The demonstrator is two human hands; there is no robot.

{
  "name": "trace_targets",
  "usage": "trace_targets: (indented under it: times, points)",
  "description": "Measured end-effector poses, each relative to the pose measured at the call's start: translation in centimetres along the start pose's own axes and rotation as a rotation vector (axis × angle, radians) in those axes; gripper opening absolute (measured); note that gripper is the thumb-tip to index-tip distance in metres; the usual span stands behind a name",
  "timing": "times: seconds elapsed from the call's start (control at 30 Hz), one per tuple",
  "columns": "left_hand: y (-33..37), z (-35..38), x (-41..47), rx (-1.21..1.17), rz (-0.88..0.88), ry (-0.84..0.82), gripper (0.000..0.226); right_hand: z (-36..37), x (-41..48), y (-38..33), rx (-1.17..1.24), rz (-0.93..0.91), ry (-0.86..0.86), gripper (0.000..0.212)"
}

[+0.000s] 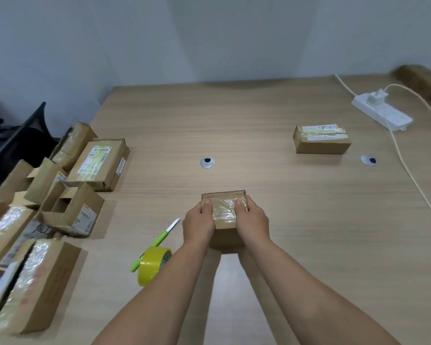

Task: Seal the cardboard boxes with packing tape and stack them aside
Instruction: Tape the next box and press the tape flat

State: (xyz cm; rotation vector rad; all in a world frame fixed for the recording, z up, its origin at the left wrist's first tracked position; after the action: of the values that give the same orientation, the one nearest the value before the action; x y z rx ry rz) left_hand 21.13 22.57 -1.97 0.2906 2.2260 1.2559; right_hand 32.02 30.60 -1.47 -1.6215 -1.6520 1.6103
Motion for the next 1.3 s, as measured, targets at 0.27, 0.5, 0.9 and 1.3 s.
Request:
trace_targets:
  times: [0.27, 0.5, 0.9, 1.3]
  points:
    - [0.7, -0.4, 0.1, 0.050, -0.001, -0.065, 0.038, 0.3, -0.3, -0.1, 0.000, 0.015, 0.097, 0.033]
    - [0.6, 0.3, 0.1, 0.098, 0.062, -0.060, 0.034, 1.1, -0.8, -0.3, -0.076, -0.003, 0.166, 0.060]
    - [0.5, -0.3, 0.5, 0.083, 0.000, -0.044, 0.047, 1.0, -0.2, 0.0, 0.023, 0.003, 0.139, 0.029]
    - [0.2, -0.7, 0.5, 0.047, 0.002, -0.043, 0.046, 0.2, -0.3, 0.7, 0.239, 0.041, 0.135, 0.041]
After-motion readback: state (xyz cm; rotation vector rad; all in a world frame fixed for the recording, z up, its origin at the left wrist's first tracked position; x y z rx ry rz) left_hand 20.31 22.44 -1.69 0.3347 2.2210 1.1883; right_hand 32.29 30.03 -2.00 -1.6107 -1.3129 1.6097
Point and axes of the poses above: each hand's wrist, its own x-axis towards the middle knuckle, its own z-axis out of the palm, y = z × x, the point moved 3 cm from there along x, towards the middle knuckle, and after that the axes turned 2 degrees about x, right-handed, at the moved point
